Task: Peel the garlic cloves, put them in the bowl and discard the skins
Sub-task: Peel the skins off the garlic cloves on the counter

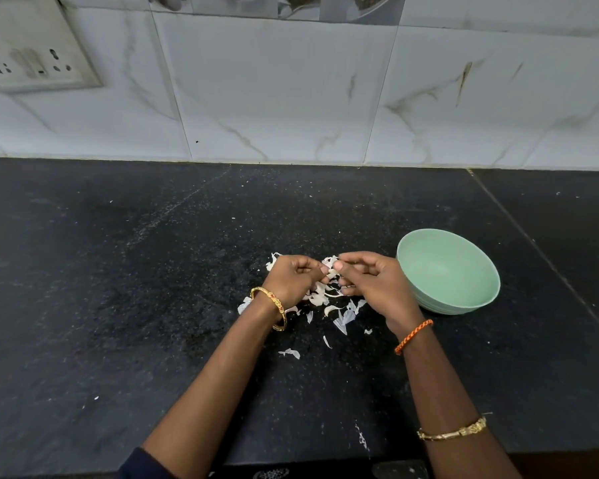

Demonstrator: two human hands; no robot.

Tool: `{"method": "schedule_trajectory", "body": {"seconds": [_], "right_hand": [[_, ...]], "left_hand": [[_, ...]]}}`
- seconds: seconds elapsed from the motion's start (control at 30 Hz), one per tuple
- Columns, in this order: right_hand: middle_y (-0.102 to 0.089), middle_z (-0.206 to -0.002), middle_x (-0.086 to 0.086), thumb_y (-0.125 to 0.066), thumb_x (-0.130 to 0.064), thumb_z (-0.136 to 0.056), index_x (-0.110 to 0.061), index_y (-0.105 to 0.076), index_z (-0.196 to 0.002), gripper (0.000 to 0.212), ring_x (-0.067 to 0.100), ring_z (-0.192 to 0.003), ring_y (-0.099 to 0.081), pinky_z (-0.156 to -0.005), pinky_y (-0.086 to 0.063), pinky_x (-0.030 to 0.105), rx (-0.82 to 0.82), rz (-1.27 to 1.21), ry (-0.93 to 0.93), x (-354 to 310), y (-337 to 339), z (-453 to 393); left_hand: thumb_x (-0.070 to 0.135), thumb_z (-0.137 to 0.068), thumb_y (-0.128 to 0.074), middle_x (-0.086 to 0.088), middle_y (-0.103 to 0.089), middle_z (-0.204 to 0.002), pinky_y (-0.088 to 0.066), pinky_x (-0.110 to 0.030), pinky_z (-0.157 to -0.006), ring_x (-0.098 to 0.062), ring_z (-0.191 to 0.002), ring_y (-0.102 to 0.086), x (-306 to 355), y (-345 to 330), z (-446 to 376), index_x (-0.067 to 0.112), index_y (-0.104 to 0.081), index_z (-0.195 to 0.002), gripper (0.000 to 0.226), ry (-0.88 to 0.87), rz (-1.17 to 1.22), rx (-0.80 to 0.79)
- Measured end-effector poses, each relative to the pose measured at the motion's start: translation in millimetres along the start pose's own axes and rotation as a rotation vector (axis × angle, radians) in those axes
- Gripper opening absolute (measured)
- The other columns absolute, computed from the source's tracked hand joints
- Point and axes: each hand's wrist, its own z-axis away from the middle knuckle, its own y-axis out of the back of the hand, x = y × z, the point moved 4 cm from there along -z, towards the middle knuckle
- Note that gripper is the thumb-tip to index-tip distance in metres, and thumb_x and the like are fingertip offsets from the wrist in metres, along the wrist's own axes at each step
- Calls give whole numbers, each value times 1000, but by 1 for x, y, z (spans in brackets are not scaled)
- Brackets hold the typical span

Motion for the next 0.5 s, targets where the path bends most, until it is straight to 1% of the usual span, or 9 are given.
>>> {"method": "schedule_trajectory", "body": {"seconds": [0.07, 0.1, 0.17, 0.23, 0.3, 0.33, 0.4, 0.5], "right_hand": [[-70, -73, 5, -71, -8, -84, -10, -71, -88, 5, 5, -63, -67, -60, -55, 17, -2, -7, 4, 0, -4, 1], [-71, -74, 6, -70, -5, -84, -9, -72, -85, 5, 6, -63, -68, -61, -54, 16, 8, -15, 6, 0, -5, 2], [-72, -74, 6, -70, -2, -84, -11, -72, -80, 10, 10, -64, -70, -64, -56, 18, 20, -22, 6, 0, -6, 3], [-72, -73, 5, -71, -2, -83, -15, -72, -77, 14, 13, -66, -71, -68, -57, 22, 34, -3, 15, 1, -8, 1], [-73, -75, 5, -71, -2, -83, -16, -71, -77, 15, 12, -67, -71, -67, -57, 21, 48, -5, 21, 0, -9, 1], [-73, -76, 7, -70, 0, -83, -14, -71, -79, 15, 12, -68, -71, -66, -56, 19, 45, -44, 16, 0, -10, 1], [-71, -78, 10, -68, 6, -82, -8, -71, -82, 14, 11, -68, -70, -64, -55, 17, 9, -183, -25, -1, -10, 2], [-70, -79, 12, -64, 10, -82, -3, -69, -87, 15, 11, -70, -70, -66, -56, 17, -65, -358, -107, -1, -10, 4]], "left_hand": [[8, -90, -62, 7, -63, -61, -36, -10, -46, 3, -40, -43, 2, 0, 1, 7, -67, -77, 14, -25, -73, 27], [9, -89, -63, 3, -63, -62, -37, -12, -48, 2, -43, -43, 2, 0, 1, 8, -68, -77, 14, -41, -118, 45], [10, -86, -65, -4, -63, -67, -42, -21, -56, -6, -53, -47, 0, 0, 1, 14, -67, -73, 15, -70, -187, 79], [11, -85, -65, -5, -60, -66, -42, -25, -59, -11, -58, -48, -3, 0, 0, 17, -65, -69, 18, -89, -199, 109], [11, -87, -63, 0, -55, -62, -40, -23, -56, -9, -55, -43, -4, -1, 0, 16, -64, -70, 18, -88, -165, 114], [11, -89, -62, 2, -53, -61, -38, -19, -54, -6, -53, -41, -4, -1, 1, 15, -63, -71, 18, -77, -128, 107], [11, -92, -58, 3, -50, -60, -36, -11, -49, -4, -51, -41, -4, -2, 1, 14, -62, -74, 18, -43, -55, 92], [9, -94, -54, 2, -50, -62, -37, -9, -47, -5, -50, -44, -5, 2, 1, 11, -61, -80, 16, -12, -16, 80]]}}
